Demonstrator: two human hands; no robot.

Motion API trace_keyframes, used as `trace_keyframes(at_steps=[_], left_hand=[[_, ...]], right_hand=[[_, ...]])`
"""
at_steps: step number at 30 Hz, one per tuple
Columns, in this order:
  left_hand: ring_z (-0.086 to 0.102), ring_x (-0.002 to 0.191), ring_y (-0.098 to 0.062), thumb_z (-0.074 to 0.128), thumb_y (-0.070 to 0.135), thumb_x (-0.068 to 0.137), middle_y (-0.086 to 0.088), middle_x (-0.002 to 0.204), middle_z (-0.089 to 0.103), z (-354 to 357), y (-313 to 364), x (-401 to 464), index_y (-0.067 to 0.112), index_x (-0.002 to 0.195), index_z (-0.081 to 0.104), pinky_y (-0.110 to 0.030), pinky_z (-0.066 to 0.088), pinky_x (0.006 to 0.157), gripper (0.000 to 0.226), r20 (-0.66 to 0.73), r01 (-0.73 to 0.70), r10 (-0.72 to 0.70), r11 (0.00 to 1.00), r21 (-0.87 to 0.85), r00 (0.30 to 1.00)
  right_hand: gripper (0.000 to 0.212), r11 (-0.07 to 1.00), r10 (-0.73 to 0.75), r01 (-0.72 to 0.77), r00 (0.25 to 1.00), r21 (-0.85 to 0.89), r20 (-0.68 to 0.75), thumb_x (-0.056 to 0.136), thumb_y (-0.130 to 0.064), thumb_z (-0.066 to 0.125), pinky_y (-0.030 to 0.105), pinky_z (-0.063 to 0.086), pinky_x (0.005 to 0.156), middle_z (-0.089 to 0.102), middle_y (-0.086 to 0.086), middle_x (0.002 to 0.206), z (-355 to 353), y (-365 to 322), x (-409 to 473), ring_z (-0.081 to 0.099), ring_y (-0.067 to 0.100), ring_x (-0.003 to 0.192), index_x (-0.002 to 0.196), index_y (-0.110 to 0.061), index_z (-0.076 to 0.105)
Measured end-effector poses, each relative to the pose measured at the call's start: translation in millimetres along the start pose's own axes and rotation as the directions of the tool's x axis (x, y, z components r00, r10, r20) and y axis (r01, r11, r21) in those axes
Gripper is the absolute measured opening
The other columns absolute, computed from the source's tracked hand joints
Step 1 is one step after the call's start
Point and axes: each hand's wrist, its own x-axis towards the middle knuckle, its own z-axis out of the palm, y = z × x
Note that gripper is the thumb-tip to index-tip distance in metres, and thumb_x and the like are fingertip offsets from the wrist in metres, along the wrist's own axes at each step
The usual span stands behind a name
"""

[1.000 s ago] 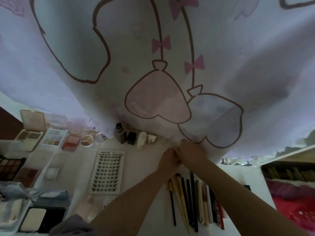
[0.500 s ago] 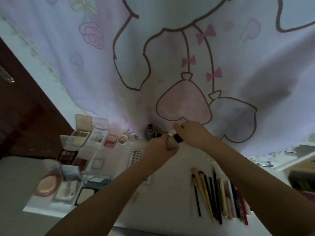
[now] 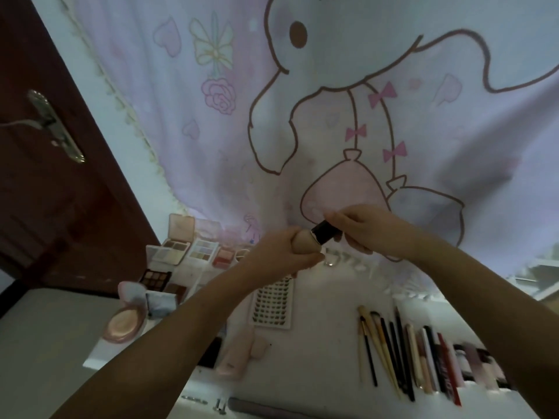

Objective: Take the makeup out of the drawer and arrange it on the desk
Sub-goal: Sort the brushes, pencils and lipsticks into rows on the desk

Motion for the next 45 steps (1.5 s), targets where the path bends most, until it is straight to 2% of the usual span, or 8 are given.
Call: trace_keyframes(at_steps=[5,11,13,15,20,24,35,45], left_hand=[[0.061,0.054,-0.005,0.074,0.029,0.076,0.004,0.068,0.064,0.9,-1.2,-4.9,0.03,0.08,0.06,-0.022,0.055,0.052,0.014,-0.005,-0.031,0.031,1.0,0.004,1.0],[0.065,0.062,-0.016,0.073,0.03,0.077,-0.006,0.081,0.066,9.3,0.8,-7.0,0.016,0.094,0.063,-0.034,0.059,0.059,0.024,0.001,-0.027,0.027,0.998,0.064,1.0],[0.066,0.066,-0.022,0.074,0.029,0.077,-0.009,0.082,0.066,10.1,0.5,-8.1,0.017,0.092,0.062,-0.038,0.059,0.06,0.022,0.01,-0.026,0.025,0.998,0.061,1.0],[0.066,0.064,-0.02,0.073,0.03,0.078,-0.008,0.08,0.066,11.3,0.6,-8.5,0.022,0.087,0.06,-0.035,0.059,0.059,0.018,0.015,-0.034,0.033,0.997,0.069,0.999],[0.065,0.063,-0.019,0.074,0.031,0.077,-0.009,0.08,0.067,13.6,1.5,-3.5,0.015,0.091,0.062,-0.033,0.057,0.059,0.024,0.009,-0.038,0.038,0.994,0.101,0.999],[0.062,0.057,-0.012,0.073,0.03,0.077,-0.01,0.08,0.067,9.5,-0.2,-1.4,0.012,0.094,0.062,-0.037,0.058,0.06,0.027,0.016,-0.006,0.005,0.999,0.052,1.0],[0.066,0.073,-0.021,0.073,0.034,0.078,-0.005,0.085,0.065,7.3,-4.0,-1.1,0.018,0.097,0.061,-0.034,0.059,0.062,0.028,-0.017,-0.018,0.02,0.994,0.106,1.0],[0.061,0.065,-0.009,0.074,0.033,0.077,-0.001,0.083,0.064,8.2,-12.8,-0.9,0.019,0.093,0.062,-0.028,0.058,0.062,0.025,-0.068,-0.03,0.035,0.996,0.081,0.997]], right_hand=[[0.018,0.989,-0.048,0.02,0.98,0.144,0.194,0.095,-0.029,0.05,0.019,0.051,0.062,0.065,-0.004,0.09,-15.4,-3.7,-13.5,0.064,0.008,0.072,0.111,-0.023,0.056],[0.031,0.996,0.063,-0.055,0.989,-0.065,0.135,0.098,-0.04,0.038,0.012,0.042,0.052,0.064,-0.003,0.066,-8.7,-3.6,-11.0,0.056,0.01,0.053,0.085,-0.022,0.058],[0.015,0.999,0.034,-0.036,0.976,0.005,0.215,0.096,-0.031,0.047,0.012,0.048,0.055,0.064,-0.006,0.086,-13.3,-0.6,-16.4,0.063,0.009,0.067,0.105,-0.023,0.056],[0.027,0.996,0.061,-0.077,0.961,0.047,0.271,0.094,-0.034,0.051,0.016,0.052,0.059,0.064,-0.008,0.1,-16.2,0.4,-19.7,0.067,0.007,0.078,0.121,-0.028,0.049],[0.029,0.99,0.103,-0.086,0.983,-0.112,0.15,0.097,-0.04,0.041,0.01,0.039,0.045,0.066,-0.004,0.071,-10.3,-4.4,-13.9,0.054,0.003,0.051,0.095,-0.018,0.059],[0.008,0.994,0.011,0.001,0.994,-0.11,0.106,0.096,-0.03,0.049,0.012,0.043,0.051,0.06,-0.009,0.077,-22.1,-5.4,-16.2,0.052,-0.005,0.054,0.101,-0.028,0.055],[0.013,0.986,-0.05,0.061,0.996,-0.153,0.073,0.097,-0.025,0.048,0.008,0.04,0.048,0.052,-0.011,0.068,-41.3,-13.3,-12.9,0.049,-0.008,0.049,0.105,-0.021,0.057],[0.011,0.985,-0.02,0.031,0.997,-0.169,0.07,0.096,-0.029,0.047,0.01,0.041,0.048,0.052,-0.011,0.065,-45.1,-3.7,-13.0,0.049,-0.006,0.047,0.101,-0.025,0.056]])
